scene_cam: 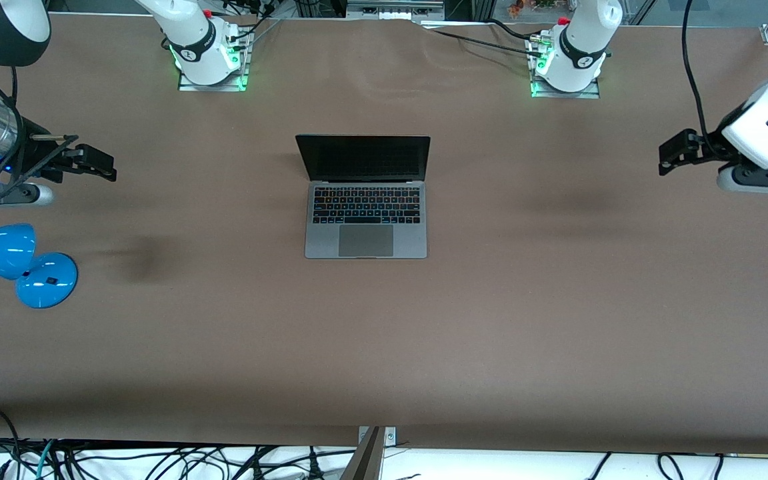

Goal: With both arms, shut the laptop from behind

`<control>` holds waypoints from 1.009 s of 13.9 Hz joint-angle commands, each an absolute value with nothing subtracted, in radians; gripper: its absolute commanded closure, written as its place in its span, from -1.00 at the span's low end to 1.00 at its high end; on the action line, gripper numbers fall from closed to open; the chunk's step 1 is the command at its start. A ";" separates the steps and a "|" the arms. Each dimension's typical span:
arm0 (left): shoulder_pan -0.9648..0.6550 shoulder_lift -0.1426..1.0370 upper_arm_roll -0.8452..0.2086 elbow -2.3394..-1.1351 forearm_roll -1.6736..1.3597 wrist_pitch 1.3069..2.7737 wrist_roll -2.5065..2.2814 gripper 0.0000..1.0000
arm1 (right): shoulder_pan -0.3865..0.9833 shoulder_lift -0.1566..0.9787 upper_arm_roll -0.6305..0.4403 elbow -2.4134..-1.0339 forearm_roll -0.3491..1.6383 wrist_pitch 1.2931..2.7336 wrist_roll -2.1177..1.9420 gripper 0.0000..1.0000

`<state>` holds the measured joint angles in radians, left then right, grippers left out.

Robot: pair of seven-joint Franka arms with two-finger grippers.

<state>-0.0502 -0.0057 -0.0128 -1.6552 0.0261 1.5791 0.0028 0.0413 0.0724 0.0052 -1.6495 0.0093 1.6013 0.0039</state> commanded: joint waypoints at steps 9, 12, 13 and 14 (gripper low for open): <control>-0.046 -0.057 -0.021 -1.726 0.035 1.611 0.011 -1.00 | 0.035 0.077 0.214 -1.678 0.026 1.608 0.168 -1.00; -0.046 -0.057 -0.021 -1.727 0.035 1.611 0.011 -1.00 | 0.037 0.086 0.337 -1.680 0.026 1.608 0.335 -1.00; -0.046 -0.055 -0.021 -1.727 0.035 1.611 0.011 -1.00 | 0.038 0.092 0.369 -1.680 0.026 1.605 0.383 -1.00; -0.046 -0.057 -0.021 -1.727 0.034 1.609 0.009 -1.00 | 0.041 0.097 0.396 -1.683 0.026 1.600 0.429 -1.00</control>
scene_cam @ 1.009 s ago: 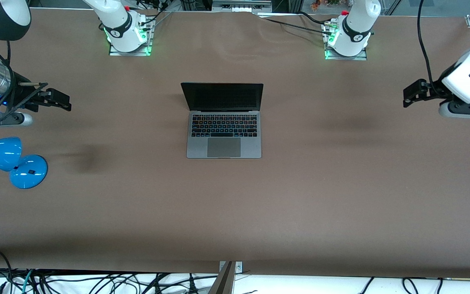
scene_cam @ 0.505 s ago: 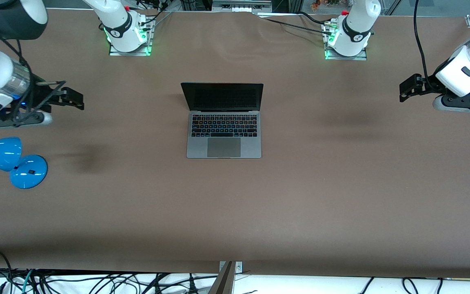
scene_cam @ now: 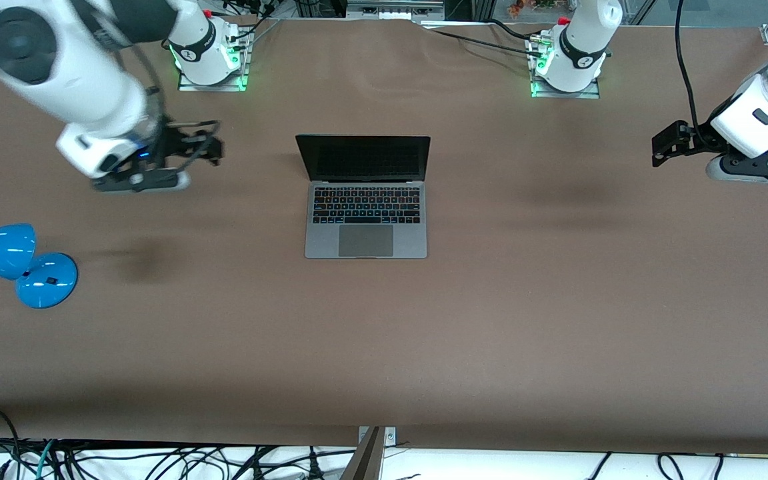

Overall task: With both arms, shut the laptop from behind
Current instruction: 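Move the right gripper toward the laptop hinge while the left gripper follows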

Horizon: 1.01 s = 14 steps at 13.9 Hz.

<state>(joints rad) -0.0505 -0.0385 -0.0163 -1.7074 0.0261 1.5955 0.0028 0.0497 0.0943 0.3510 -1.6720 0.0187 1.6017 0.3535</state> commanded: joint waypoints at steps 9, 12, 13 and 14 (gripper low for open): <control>-0.058 -0.048 -0.025 -1.720 0.003 1.611 0.008 -1.00 | 0.213 0.146 0.433 -1.720 0.144 1.589 0.676 -0.99; -0.058 -0.041 -0.025 -1.720 -0.003 1.612 0.008 -1.00 | 0.232 0.175 0.433 -1.733 0.192 1.546 0.672 -0.85; -0.058 -0.040 -0.025 -1.718 -0.005 1.614 0.008 -1.00 | 0.241 0.186 0.433 -1.735 0.213 1.531 0.672 -0.77; -0.057 -0.038 -0.025 -1.718 -0.008 1.615 0.008 -1.00 | 0.242 0.192 0.433 -1.735 0.231 1.520 0.672 -0.76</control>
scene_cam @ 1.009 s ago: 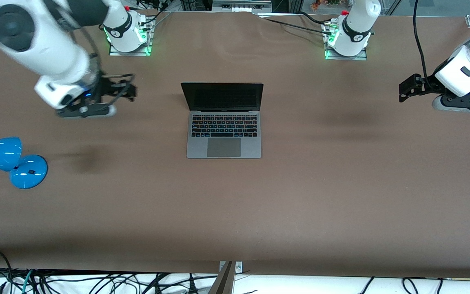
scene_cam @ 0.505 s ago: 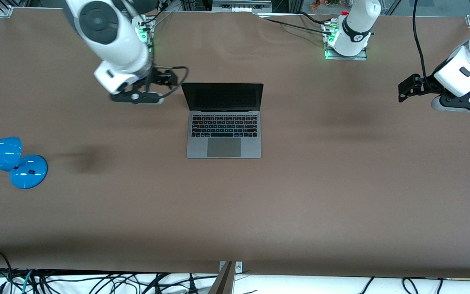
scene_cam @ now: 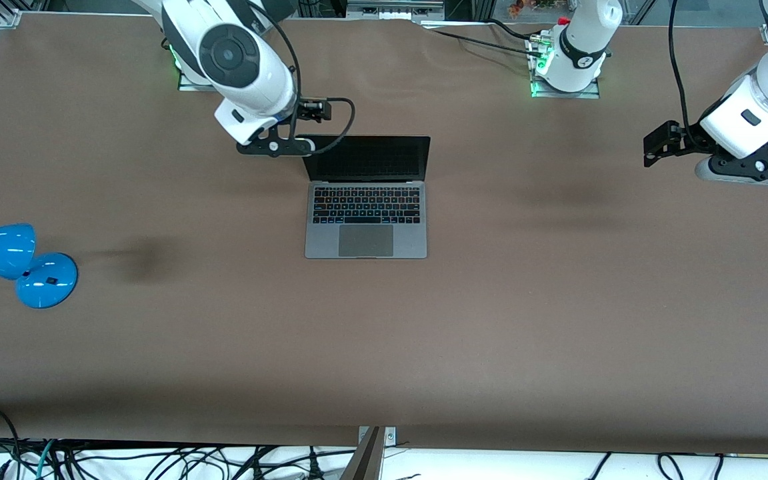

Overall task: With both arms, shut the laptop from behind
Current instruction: 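Move the right gripper toward the laptop hinge while the left gripper follows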

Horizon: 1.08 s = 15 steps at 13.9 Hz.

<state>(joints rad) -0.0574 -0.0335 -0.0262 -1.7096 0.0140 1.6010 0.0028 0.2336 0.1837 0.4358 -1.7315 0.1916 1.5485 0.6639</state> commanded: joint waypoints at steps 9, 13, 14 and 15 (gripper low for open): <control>-0.066 -0.029 -0.122 -1.720 -0.106 1.574 -0.073 -1.00 | 0.244 0.207 0.433 -1.732 0.304 1.506 0.675 -0.57; -0.067 -0.015 -0.308 -1.715 -0.117 1.583 -0.328 -1.00 | 0.267 0.212 0.434 -1.733 0.328 1.496 0.675 0.22; -0.067 -0.009 -0.346 -1.709 -0.117 1.585 -0.372 -1.00 | 0.267 0.218 0.434 -1.733 0.330 1.487 0.675 0.38; -0.067 -0.002 -0.377 -1.709 -0.117 1.585 -0.411 -1.00 | 0.268 0.219 0.434 -1.735 0.330 1.485 0.673 0.50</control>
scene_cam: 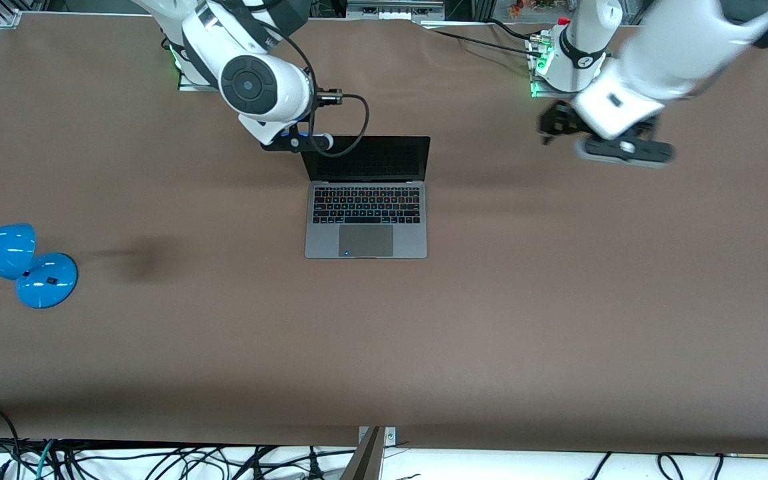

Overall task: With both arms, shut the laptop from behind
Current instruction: 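Bring both grippers over the laptop screen's back edge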

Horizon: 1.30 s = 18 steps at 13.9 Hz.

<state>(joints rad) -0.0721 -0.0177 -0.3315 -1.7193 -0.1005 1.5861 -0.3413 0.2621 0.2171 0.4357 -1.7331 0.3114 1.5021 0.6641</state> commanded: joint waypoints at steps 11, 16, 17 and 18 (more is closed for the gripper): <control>-0.110 0.202 -0.598 -1.715 -0.314 1.606 -0.842 1.00 | 0.281 0.291 0.434 -1.773 0.330 1.448 0.666 1.00; -0.158 0.300 -0.598 -1.724 -0.314 1.661 -0.928 1.00 | 0.281 0.316 0.433 -1.772 0.319 1.459 0.663 1.00; -0.167 0.311 -0.598 -1.724 -0.313 1.672 -0.939 1.00 | 0.281 0.319 0.431 -1.772 0.313 1.460 0.652 1.00; -0.167 0.324 -0.598 -1.729 -0.313 1.680 -0.943 1.00 | 0.281 0.330 0.426 -1.772 0.313 1.460 0.629 1.00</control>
